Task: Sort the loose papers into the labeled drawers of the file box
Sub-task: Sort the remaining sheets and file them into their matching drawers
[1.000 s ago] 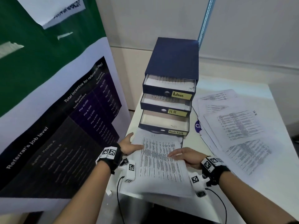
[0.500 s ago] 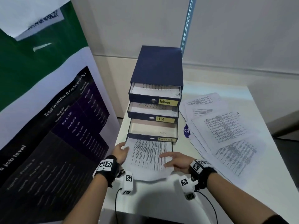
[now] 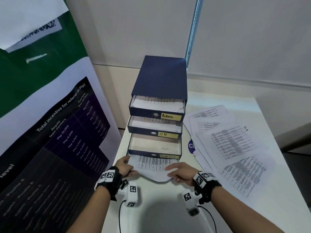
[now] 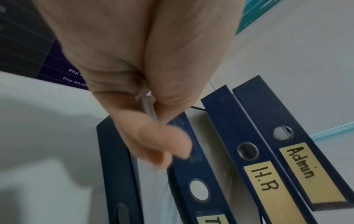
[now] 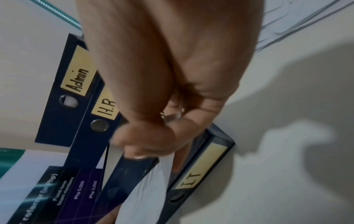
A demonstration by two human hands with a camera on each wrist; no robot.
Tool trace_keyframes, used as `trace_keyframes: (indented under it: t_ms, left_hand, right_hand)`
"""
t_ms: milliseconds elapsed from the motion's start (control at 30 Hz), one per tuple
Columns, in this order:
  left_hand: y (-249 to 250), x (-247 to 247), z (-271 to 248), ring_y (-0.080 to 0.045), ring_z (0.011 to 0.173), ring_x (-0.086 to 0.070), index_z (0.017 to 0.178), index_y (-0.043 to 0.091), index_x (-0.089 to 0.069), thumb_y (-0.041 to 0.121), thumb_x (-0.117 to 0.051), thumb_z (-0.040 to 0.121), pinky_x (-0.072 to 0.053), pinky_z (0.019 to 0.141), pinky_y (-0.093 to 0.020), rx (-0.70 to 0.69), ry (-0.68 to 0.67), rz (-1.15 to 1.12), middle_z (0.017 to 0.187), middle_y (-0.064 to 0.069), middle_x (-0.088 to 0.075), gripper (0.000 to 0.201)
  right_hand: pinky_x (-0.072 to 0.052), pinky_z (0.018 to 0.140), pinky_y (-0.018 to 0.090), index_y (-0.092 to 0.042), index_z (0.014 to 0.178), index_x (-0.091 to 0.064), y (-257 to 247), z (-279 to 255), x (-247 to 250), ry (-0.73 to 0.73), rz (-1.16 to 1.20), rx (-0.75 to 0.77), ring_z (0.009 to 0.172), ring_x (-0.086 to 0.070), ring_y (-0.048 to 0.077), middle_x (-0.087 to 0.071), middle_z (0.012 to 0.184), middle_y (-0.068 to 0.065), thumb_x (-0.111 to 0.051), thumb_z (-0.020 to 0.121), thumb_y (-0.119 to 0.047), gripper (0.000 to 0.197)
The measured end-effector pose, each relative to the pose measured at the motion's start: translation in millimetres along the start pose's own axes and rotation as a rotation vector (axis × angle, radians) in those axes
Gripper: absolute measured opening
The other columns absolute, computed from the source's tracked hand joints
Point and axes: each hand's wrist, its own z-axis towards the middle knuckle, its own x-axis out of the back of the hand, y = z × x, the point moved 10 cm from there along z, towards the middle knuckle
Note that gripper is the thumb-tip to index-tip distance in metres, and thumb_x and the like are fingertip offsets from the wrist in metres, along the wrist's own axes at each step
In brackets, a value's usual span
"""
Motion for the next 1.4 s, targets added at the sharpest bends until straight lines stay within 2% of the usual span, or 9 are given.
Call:
trace_keyframes:
  t_ms: [233, 400, 533, 667, 767, 933, 1067, 1233, 1400]
  left_hand:
    - [12.9, -11.9, 2.4, -0.021, 0.057, -0.055, 0.1, 0.0, -0.06, -0.016, -0.054, 0.089, -0.051, 0.048, -0.02, -0.061, 0.151, -0.102, 0.072, -0.01, -0.057, 0.02]
    - [20.2, -23.8, 7.1, -0.027, 0.111, -0.061, 0.114, 0.012, -0.068, 0.024, -0.07, 0.085, -0.046, 0.093, -0.026, 0.013, 0.119, 0.615, 0.117, 0.0, -0.064, 0.031]
    - [53.5, -47.0, -13.9, -0.026, 0.105, -0.063, 0.112, 0.011, -0.069, 0.044, -0.056, 0.092, -0.051, 0.091, -0.029, -0.023, 0.11, 1.18, 0.119, -0.01, -0.066, 0.041]
    - [93.2, -122.1, -51.6, -0.009, 0.074, -0.06, 0.093, 0.02, -0.074, 0.038, -0.061, 0.092, -0.045, 0.065, -0.016, -0.185, -0.212, 1.043, 0.086, 0.004, -0.071, 0.022]
    - [118.0, -196.5, -73.4, -0.005, 0.078, -0.063, 0.099, 0.025, -0.076, 0.031, -0.068, 0.09, -0.053, 0.078, -0.022, -0.309, -0.46, 0.75, 0.085, 0.009, -0.071, 0.013]
    - [128.0, -291.3, -50.4, -0.013, 0.082, -0.064, 0.108, 0.02, -0.07, 0.014, -0.068, 0.09, -0.056, 0.089, -0.034, -0.349, -0.54, 0.613, 0.092, -0.005, -0.071, 0.019]
    - [137.6, -335.0, -9.8, -0.021, 0.114, -0.06, 0.129, 0.019, -0.061, 0.023, -0.069, 0.088, -0.046, 0.102, -0.031, -0.424, -0.31, 0.871, 0.131, -0.006, -0.061, 0.042]
    - [139.5, -373.8, 22.9, -0.034, 0.129, -0.047, 0.136, 0.006, -0.05, 0.023, -0.067, 0.088, -0.042, 0.107, -0.04, -0.343, -0.103, 1.053, 0.138, -0.02, -0.05, 0.054]
    - [109.8, -415.3, 25.1, -0.034, 0.129, -0.041, 0.13, 0.023, -0.055, 0.029, -0.062, 0.088, -0.042, 0.107, -0.042, -0.404, -0.116, 1.28, 0.137, -0.011, -0.036, 0.042]
  right_hand:
    - [-0.052, 0.047, 0.021, 0.005, 0.092, -0.064, -16.6, 16.3, 11.4, 0.203, 0.232, 0.11, 0.041, -0.062, 0.017, -0.065, 0.055, 0.01, -0.064, 0.087, 0.01, 0.008]
    - [-0.06, 0.081, 0.038, 0.006, 0.102, -0.067, -12.4, 8.1, 36.7, -0.032, 0.169, 0.089, 0.086, -0.07, 0.034, -0.07, 0.1, 0.031, -0.066, 0.087, 0.004, 0.015]
    - [-0.058, 0.073, 0.033, 0.002, 0.091, -0.07, -22.4, -3.4, 169.5, 0.412, -0.099, 0.25, 0.079, -0.066, 0.029, -0.069, 0.103, 0.031, -0.05, 0.087, 0.01, 0.022]
    - [-0.037, 0.111, 0.044, -0.014, 0.144, -0.041, 6.4, 11.6, 253.5, 0.623, -1.051, 0.093, 0.141, -0.033, 0.031, -0.03, 0.158, 0.01, -0.05, 0.094, -0.026, 0.053]
    - [-0.02, 0.118, 0.049, -0.016, 0.156, -0.013, 50.8, 15.0, 239.8, 0.516, -1.233, 0.042, 0.15, -0.009, 0.032, 0.0, 0.165, 0.007, -0.037, 0.1, -0.043, 0.066]
    - [-0.04, 0.102, 0.044, -0.021, 0.115, -0.063, 71.0, -16.5, 206.5, 0.413, -1.334, 0.345, 0.122, -0.051, 0.028, -0.054, 0.134, 0.007, -0.025, 0.099, -0.042, 0.046]
    - [-0.047, 0.075, 0.031, -0.014, 0.079, -0.069, 80.2, -52.0, 277.9, 0.677, -0.878, 0.319, 0.074, -0.054, 0.018, -0.056, 0.082, 0.001, -0.041, 0.096, -0.047, 0.047]
    - [-0.046, 0.104, 0.044, -0.008, 0.149, -0.029, 142.0, -67.6, 361.3, 0.907, -0.249, -0.081, 0.125, -0.052, 0.037, -0.046, 0.133, 0.016, -0.075, 0.072, -0.061, 0.104]
    - [-0.043, 0.108, 0.051, -0.016, 0.147, -0.03, 152.4, -47.3, 368.1, 0.942, 0.119, -0.018, 0.132, -0.048, 0.034, -0.047, 0.146, 0.009, -0.088, 0.055, -0.055, 0.115]
